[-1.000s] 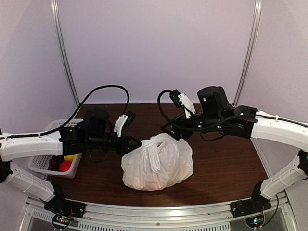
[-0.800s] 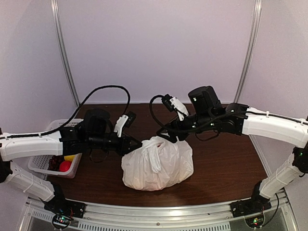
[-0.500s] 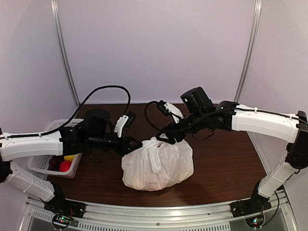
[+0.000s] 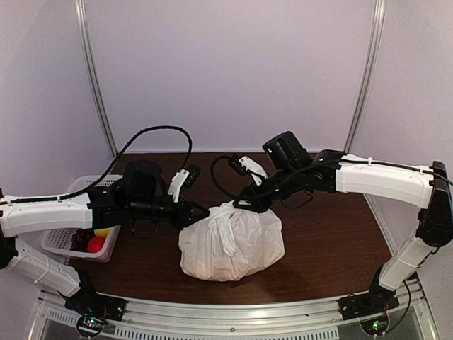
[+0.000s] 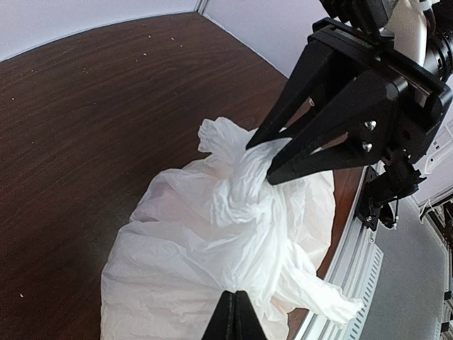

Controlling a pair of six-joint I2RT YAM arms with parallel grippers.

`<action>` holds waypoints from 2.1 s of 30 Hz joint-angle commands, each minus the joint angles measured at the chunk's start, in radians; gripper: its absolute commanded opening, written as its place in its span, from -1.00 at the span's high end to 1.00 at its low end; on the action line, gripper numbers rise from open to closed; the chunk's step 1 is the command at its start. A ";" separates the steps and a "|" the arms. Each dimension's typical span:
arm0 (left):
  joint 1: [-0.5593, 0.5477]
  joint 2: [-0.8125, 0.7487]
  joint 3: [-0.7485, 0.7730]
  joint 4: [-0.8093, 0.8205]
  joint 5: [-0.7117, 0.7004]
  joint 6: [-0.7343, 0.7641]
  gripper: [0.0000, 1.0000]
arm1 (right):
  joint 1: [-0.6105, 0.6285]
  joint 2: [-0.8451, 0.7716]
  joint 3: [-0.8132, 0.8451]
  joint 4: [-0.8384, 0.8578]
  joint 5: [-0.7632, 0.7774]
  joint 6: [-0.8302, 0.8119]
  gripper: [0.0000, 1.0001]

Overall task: Untie the knot of the plastic bag and take out the fruit
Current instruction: Untie the bag handles from the takeout bag.

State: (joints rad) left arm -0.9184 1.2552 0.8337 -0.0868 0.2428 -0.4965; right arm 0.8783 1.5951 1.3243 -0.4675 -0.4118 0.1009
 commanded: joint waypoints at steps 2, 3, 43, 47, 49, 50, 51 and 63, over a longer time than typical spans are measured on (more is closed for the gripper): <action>-0.003 0.008 0.027 -0.002 -0.024 0.005 1.00 | -0.009 -0.038 -0.008 0.029 0.007 0.016 0.82; -0.004 0.008 0.030 -0.014 -0.035 0.001 1.00 | -0.009 -0.047 -0.016 0.039 0.015 0.023 0.88; -0.004 -0.037 -0.013 0.068 -0.083 0.128 -0.13 | 0.075 -0.175 -0.330 0.464 0.140 0.267 1.00; -0.005 -0.046 0.021 0.050 -0.053 0.150 -0.33 | 0.085 -0.183 -0.337 0.504 0.144 0.294 1.00; -0.004 -0.034 0.032 0.062 -0.019 0.148 -0.37 | 0.087 -0.194 -0.359 0.526 0.153 0.314 1.00; -0.005 -0.023 0.039 0.065 -0.003 0.142 -0.37 | 0.088 -0.199 -0.367 0.535 0.157 0.322 1.00; -0.006 -0.010 0.044 0.070 0.009 0.140 -0.38 | 0.088 -0.202 -0.372 0.538 0.161 0.329 1.00; -0.046 0.113 0.124 0.108 0.018 0.174 -0.06 | 0.088 -0.209 -0.375 0.505 0.179 0.324 1.00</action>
State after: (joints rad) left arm -0.9508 1.3342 0.9165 -0.0204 0.2401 -0.3511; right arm 0.9592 1.4117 0.9550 0.0315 -0.2504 0.4194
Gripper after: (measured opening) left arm 0.548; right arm 0.004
